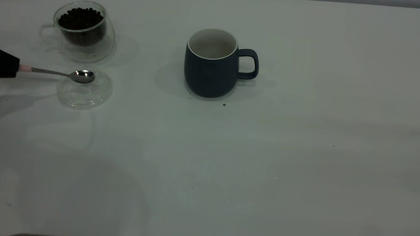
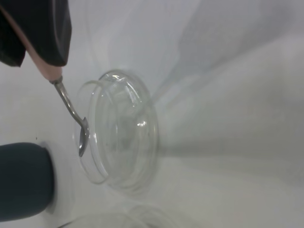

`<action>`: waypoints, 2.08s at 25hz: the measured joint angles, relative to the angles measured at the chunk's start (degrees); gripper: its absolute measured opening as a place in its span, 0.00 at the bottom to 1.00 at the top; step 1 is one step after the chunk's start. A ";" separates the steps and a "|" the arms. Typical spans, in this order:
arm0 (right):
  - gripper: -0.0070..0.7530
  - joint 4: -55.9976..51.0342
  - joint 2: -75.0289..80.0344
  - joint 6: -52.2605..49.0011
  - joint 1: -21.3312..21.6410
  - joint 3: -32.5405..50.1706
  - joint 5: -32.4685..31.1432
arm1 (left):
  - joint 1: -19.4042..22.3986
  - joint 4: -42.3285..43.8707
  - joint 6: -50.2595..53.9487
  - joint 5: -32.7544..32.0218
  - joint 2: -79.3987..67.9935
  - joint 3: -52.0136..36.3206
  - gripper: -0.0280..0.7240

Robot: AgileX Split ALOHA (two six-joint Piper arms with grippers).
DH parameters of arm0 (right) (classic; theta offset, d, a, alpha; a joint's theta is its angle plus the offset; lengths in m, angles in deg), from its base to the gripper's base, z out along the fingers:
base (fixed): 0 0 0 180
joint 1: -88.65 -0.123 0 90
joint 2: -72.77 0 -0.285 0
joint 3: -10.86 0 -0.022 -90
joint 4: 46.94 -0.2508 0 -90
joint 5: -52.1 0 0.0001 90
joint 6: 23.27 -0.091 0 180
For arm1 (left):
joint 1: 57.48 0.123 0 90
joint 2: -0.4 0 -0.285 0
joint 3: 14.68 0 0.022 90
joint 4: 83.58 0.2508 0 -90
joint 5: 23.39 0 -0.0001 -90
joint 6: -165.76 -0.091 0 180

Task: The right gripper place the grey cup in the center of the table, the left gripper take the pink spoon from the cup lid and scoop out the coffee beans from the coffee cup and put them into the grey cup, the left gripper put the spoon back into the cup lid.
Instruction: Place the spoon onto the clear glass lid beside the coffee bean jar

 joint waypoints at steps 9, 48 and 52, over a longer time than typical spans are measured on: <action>0.68 0.00 0.00 0.00 0.00 0.00 0.00 | 0.00 -3.45 -0.92 0.42 -3.10 0.00 0.20; 0.68 0.00 0.00 0.00 0.00 0.00 0.00 | 0.00 -8.82 3.49 2.90 -3.58 0.00 0.79; 0.68 0.00 0.00 0.00 0.00 0.00 0.00 | 0.25 -10.12 1.97 2.95 -2.93 0.00 0.81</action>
